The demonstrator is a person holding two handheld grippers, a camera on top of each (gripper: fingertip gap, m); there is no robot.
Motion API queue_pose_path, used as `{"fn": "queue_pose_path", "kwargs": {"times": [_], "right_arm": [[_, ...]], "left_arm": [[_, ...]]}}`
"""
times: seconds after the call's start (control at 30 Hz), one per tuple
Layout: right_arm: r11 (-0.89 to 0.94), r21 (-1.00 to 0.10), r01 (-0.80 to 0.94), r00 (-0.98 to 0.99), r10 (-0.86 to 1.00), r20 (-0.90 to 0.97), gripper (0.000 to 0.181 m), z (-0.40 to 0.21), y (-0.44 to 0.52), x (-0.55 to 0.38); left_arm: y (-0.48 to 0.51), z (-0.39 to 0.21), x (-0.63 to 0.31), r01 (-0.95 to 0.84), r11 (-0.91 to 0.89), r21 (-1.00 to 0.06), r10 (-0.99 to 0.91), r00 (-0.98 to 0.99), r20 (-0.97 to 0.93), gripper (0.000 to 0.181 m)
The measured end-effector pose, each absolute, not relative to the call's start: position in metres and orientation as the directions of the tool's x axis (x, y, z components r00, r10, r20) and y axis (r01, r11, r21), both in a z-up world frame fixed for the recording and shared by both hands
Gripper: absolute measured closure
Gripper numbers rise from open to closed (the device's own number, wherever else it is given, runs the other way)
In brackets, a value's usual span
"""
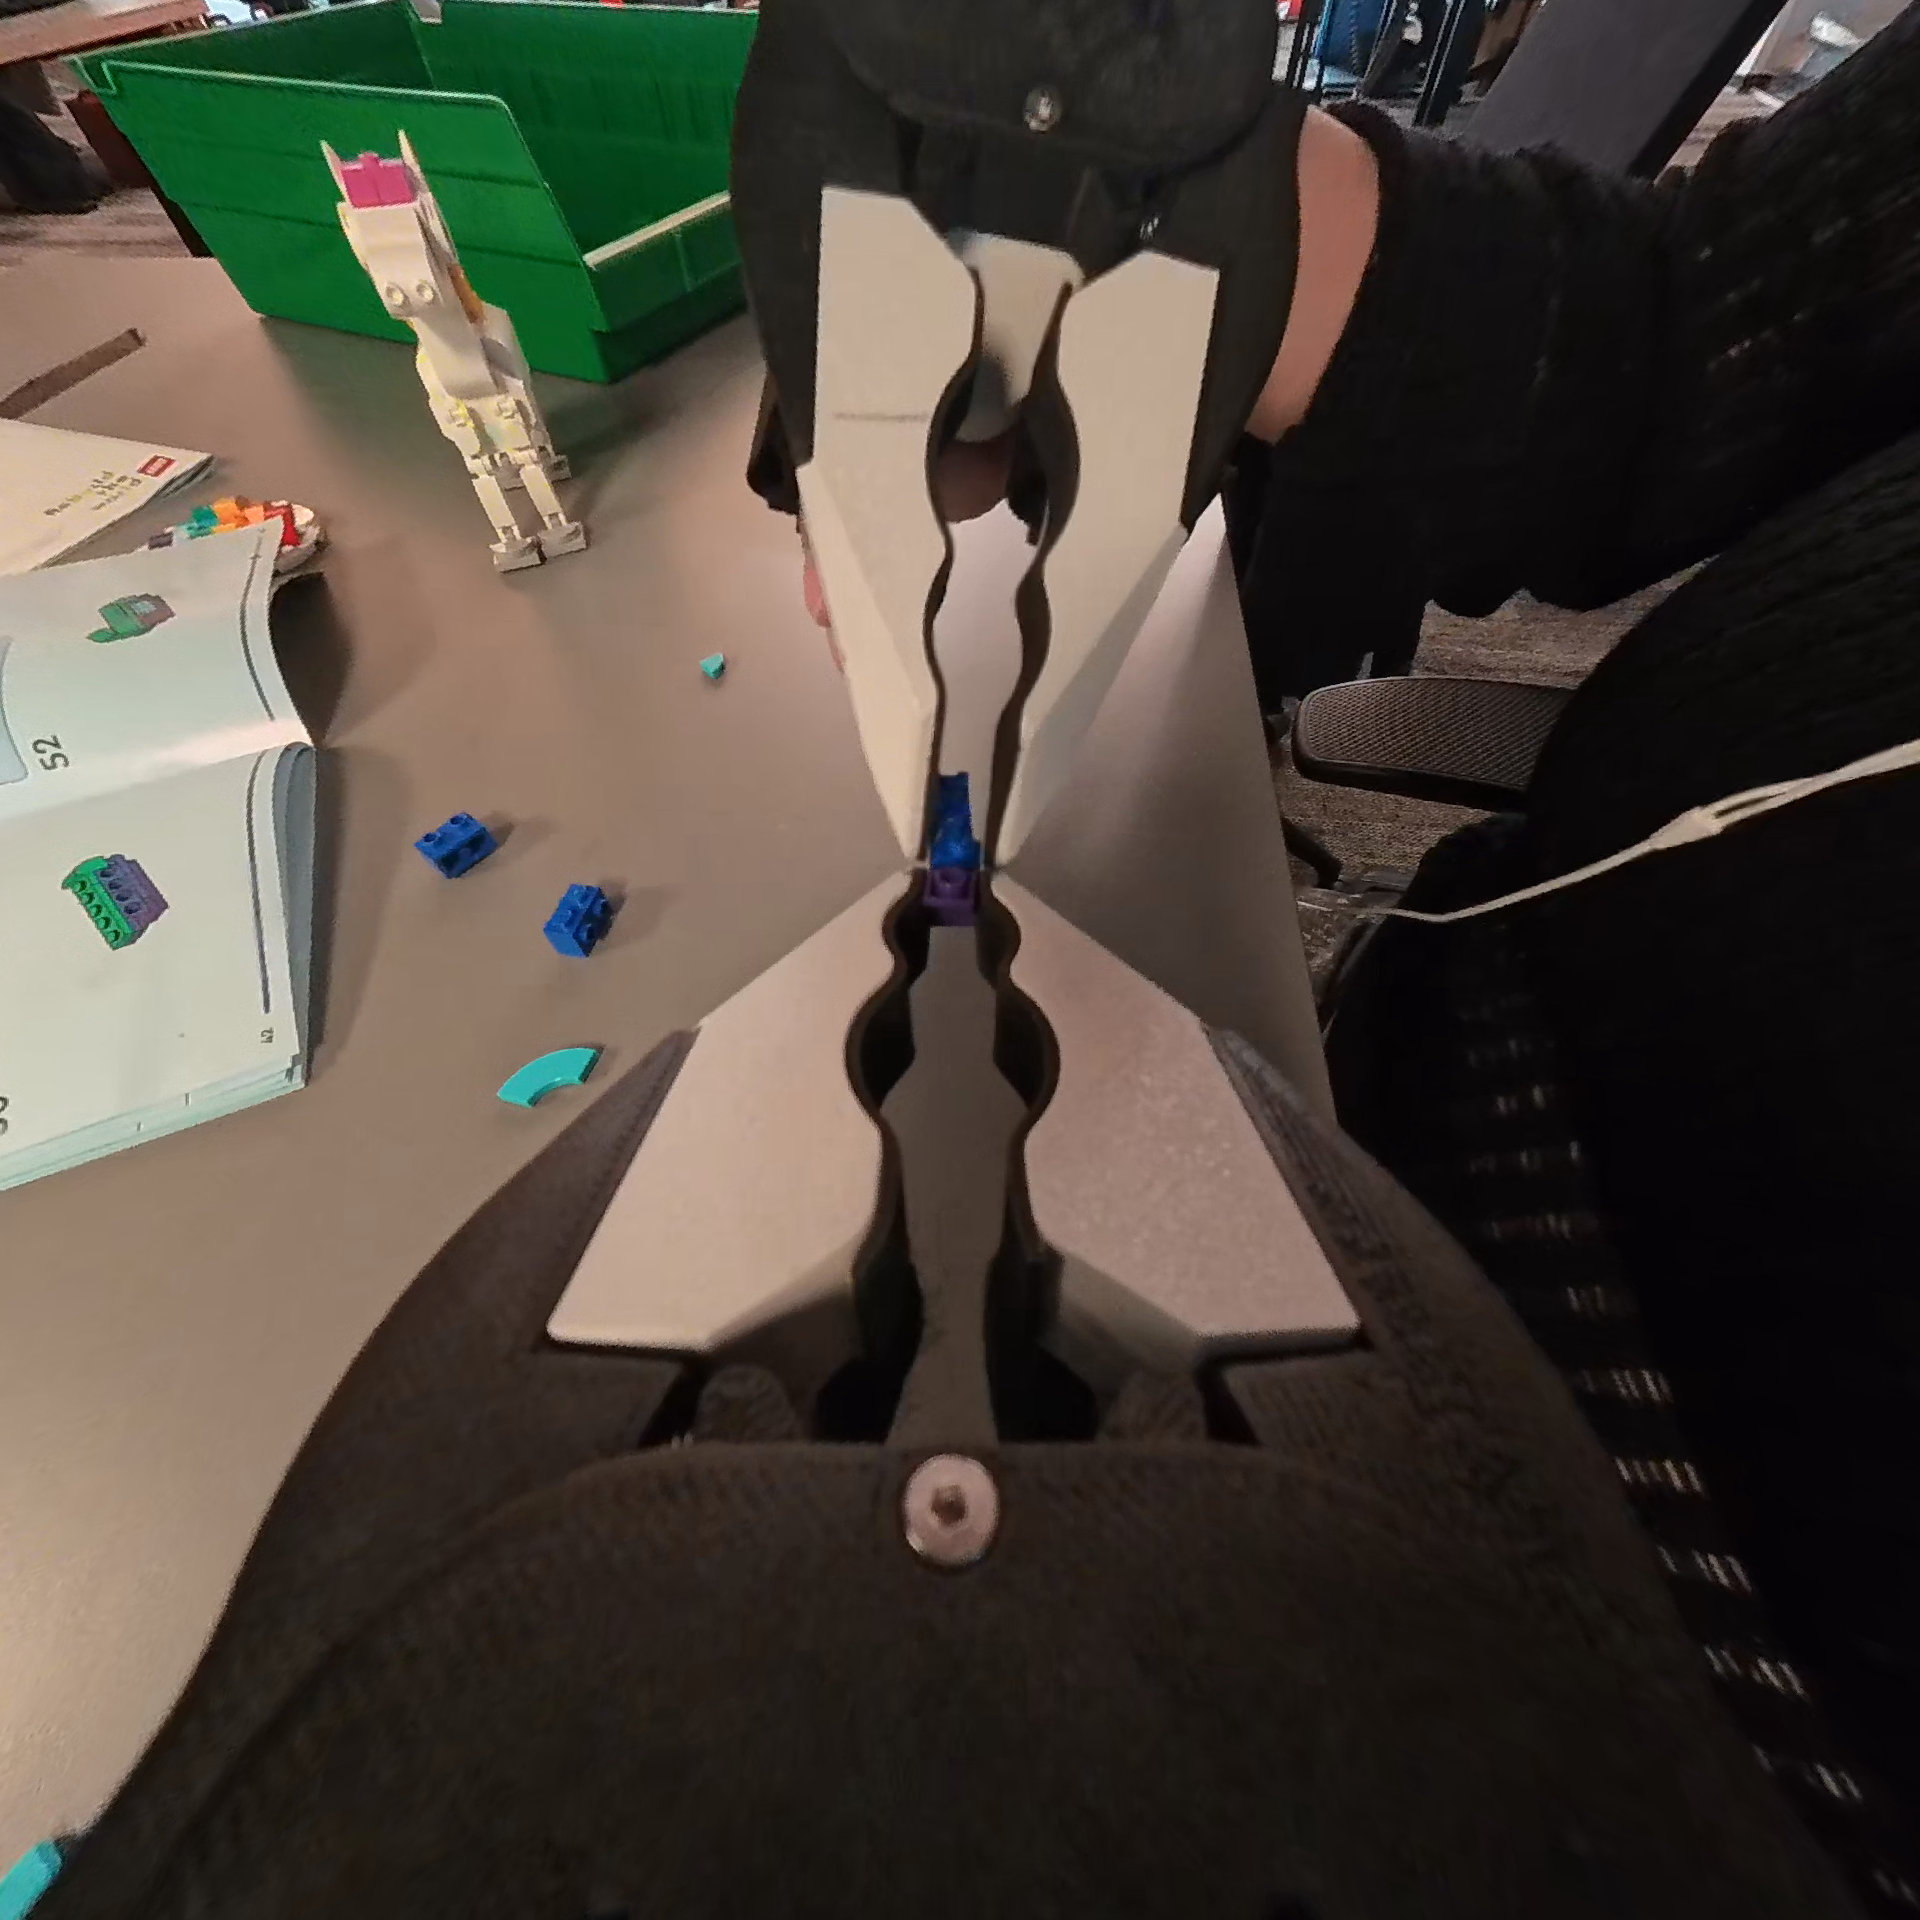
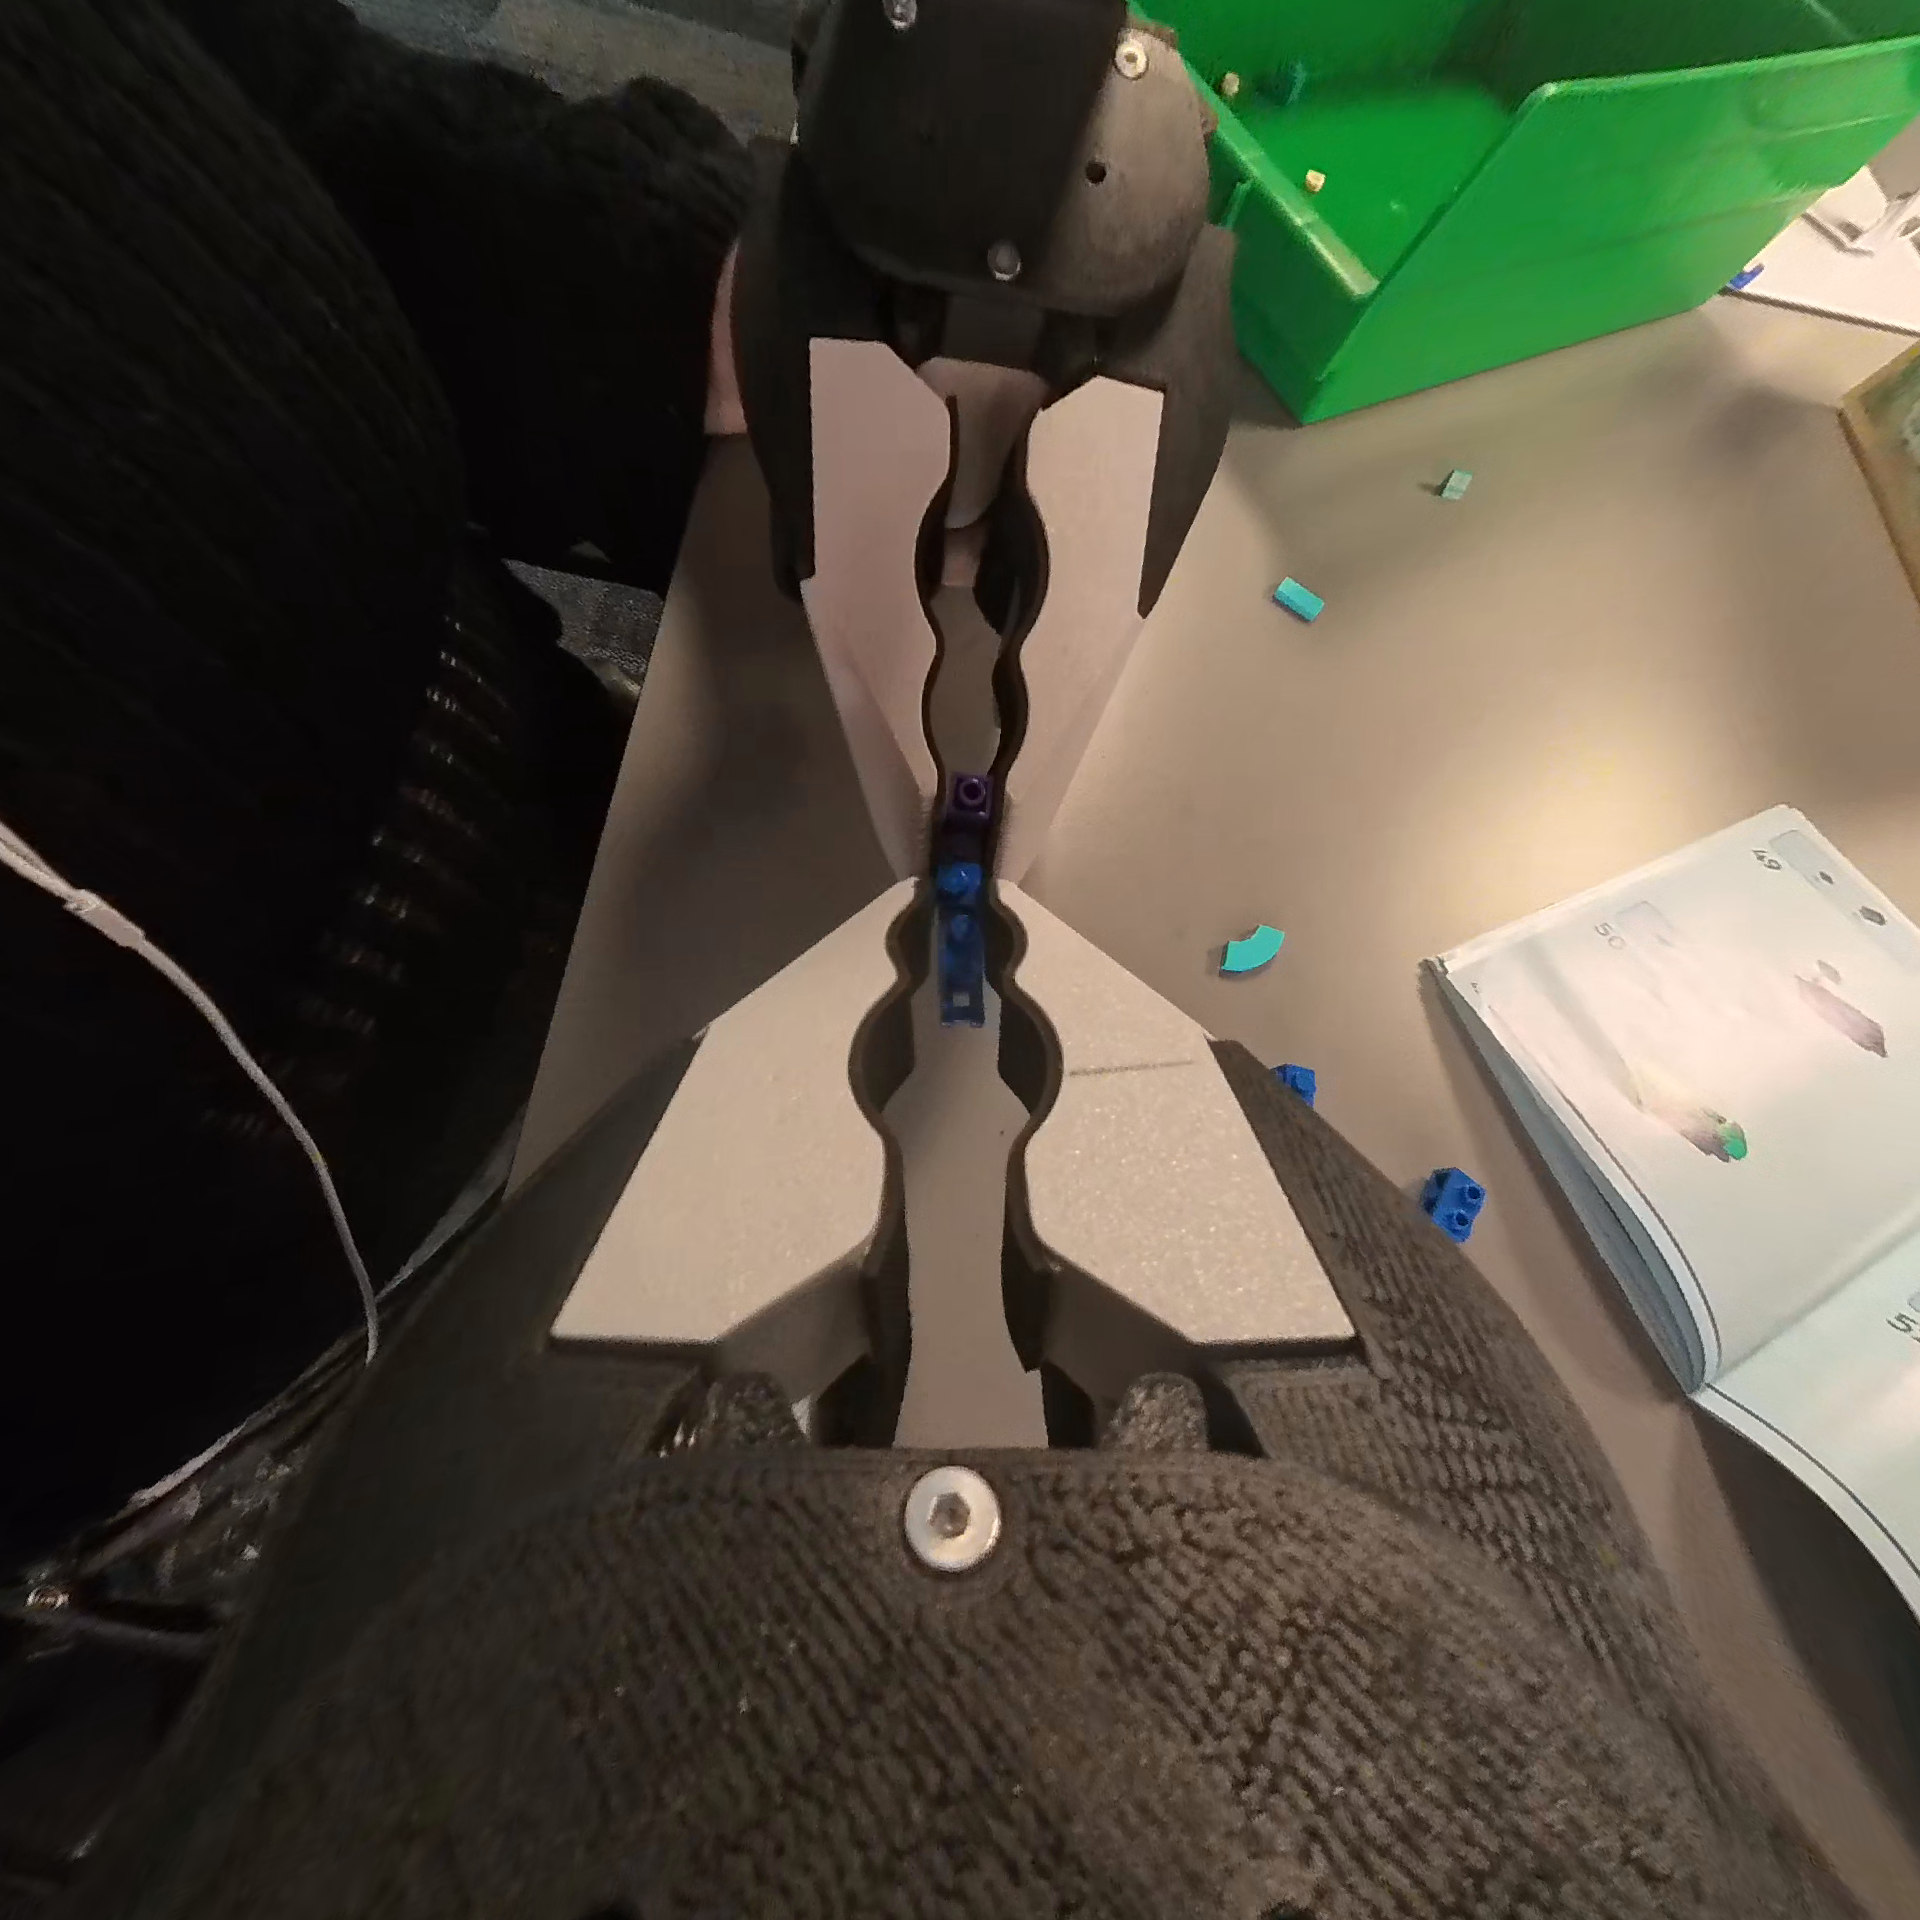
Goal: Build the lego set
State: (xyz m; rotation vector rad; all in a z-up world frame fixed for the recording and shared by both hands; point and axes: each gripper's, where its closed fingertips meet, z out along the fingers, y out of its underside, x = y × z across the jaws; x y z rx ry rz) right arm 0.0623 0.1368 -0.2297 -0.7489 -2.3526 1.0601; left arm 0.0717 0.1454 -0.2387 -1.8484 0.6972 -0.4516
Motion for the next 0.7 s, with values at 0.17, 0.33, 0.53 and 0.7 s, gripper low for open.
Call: {"fn": "queue_pose_path", "kwargs": {"times": [0.17, 0.33, 0.53, 0.7], "right_arm": [[0.55, -0.787, 0.279, -0.726, 0.657, 0.202, 0.16, -0.226, 0.142, 0.061], [0.71, -0.69, 0.141, -0.603, 0.615, 0.509, 0.141, -0.223, 0.153, 0.054], [0.975, -0.209, 0.081, -0.295, 0.223, 0.929, 0.147, -0.226, 0.168, 0.034], [0.992, -0.079, 0.095, -0.154, 0.093, 0.984, 0.15, -0.222, 0.166, 0.026]], "left_arm": [[0.148, -0.236, 0.067, -0.221, -0.278, -0.935, -0.632, 0.775, 0.005, 0.173], [0.156, -0.23, 0.053, -0.1, -0.311, -0.945, -0.558, 0.824, 0.097, 0.173], [0.161, -0.221, 0.042, 0.019, -0.326, -0.945, -0.506, 0.841, 0.191, 0.173], [0.164, -0.222, 0.038, 0.056, -0.34, -0.939, -0.475, 0.851, 0.223, 0.173]]}}
